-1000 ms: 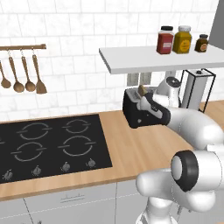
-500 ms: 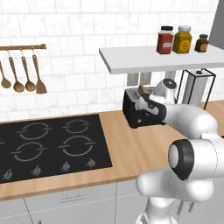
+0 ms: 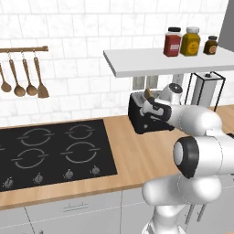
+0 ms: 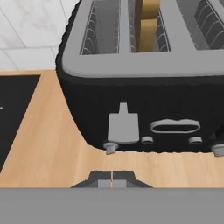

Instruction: Start the toaster. Once the lever pops up, take the bread to the plate on the dining counter.

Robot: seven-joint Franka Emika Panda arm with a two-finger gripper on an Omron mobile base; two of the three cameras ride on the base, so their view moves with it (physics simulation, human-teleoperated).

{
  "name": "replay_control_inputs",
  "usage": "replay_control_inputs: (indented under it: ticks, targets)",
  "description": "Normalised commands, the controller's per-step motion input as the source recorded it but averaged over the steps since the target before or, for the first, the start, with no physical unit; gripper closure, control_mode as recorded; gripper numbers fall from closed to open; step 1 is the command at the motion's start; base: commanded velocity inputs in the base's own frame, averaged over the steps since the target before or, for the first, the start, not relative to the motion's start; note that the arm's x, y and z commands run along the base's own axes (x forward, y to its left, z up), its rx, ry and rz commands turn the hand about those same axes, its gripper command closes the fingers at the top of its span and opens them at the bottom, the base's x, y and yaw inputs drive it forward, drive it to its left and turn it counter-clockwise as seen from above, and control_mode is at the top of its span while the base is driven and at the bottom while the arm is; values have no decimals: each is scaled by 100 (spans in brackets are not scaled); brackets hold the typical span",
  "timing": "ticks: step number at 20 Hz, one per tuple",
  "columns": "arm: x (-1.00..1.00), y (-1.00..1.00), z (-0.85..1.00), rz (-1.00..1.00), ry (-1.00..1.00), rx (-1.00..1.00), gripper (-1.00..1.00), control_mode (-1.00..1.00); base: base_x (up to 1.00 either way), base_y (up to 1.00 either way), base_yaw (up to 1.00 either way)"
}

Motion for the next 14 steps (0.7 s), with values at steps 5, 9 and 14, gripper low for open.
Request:
replay_control_inputs:
  ticks: [5,9,14]
  targets:
    - [15,-4,0,0,0,1,100,-100,0,0,0]
    - [11,-2,-9,0,0,0,100,-100,0,0,0]
    - [20,0,-7,0,0,0,100,-100,0,0,0]
